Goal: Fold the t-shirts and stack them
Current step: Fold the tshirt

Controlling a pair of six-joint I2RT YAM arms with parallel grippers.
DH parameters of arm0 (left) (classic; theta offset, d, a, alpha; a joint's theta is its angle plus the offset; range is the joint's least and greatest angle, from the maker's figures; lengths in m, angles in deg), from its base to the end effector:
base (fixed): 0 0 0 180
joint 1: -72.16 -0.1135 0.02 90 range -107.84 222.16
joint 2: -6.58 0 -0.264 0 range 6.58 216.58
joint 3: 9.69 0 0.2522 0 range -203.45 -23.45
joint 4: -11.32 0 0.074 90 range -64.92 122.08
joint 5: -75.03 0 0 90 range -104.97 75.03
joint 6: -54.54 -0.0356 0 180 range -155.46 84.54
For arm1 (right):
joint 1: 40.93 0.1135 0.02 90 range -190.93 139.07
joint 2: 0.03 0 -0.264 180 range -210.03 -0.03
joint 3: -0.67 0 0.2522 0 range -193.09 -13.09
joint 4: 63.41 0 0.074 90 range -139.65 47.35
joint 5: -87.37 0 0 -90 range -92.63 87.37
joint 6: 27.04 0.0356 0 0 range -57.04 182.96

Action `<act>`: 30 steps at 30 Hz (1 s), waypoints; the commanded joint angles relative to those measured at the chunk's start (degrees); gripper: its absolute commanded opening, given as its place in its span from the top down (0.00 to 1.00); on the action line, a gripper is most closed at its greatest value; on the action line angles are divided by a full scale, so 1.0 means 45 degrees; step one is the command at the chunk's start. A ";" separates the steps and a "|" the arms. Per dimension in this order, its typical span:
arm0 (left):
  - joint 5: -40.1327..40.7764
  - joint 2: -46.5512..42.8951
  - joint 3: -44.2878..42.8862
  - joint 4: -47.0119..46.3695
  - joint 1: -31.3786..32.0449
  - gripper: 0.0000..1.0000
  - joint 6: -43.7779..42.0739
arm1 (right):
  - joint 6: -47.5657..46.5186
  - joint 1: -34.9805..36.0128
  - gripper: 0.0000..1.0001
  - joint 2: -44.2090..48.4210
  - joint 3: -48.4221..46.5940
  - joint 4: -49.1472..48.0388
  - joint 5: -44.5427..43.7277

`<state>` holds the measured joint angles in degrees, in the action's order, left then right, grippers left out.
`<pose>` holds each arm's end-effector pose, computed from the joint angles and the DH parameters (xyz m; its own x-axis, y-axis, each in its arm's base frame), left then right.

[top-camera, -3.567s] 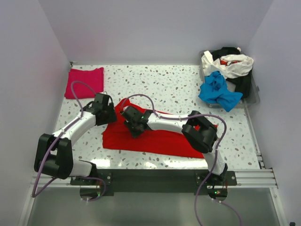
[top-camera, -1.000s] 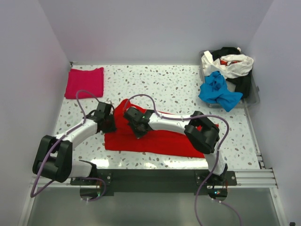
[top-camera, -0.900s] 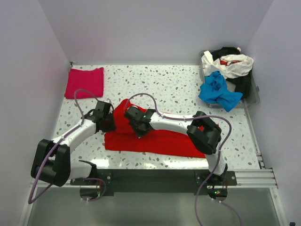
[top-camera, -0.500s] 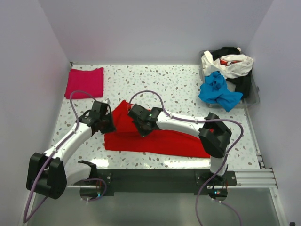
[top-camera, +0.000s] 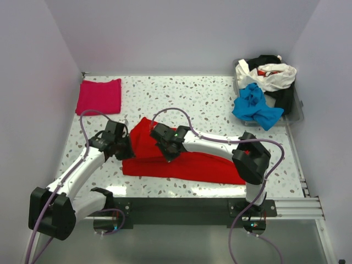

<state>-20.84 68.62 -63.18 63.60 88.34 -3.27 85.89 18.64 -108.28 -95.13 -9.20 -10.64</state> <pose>0.1901 -0.0589 0.2137 -0.8829 -0.2956 -0.3649 -0.1716 0.9264 -0.3352 0.2029 0.3357 0.2095 -0.7501 -0.5152 -0.4147 -0.5794 0.8142 0.0365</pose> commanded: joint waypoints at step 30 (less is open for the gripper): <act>0.2379 0.9414 -0.8827 -0.3463 -0.0354 0.50 -0.2346 | 0.0995 -0.6281 0.37 0.4596 0.3576 0.0857 -0.0623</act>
<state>-11.38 108.16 -99.13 51.38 87.12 -10.71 87.69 -6.43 -92.80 -83.33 -4.98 -12.24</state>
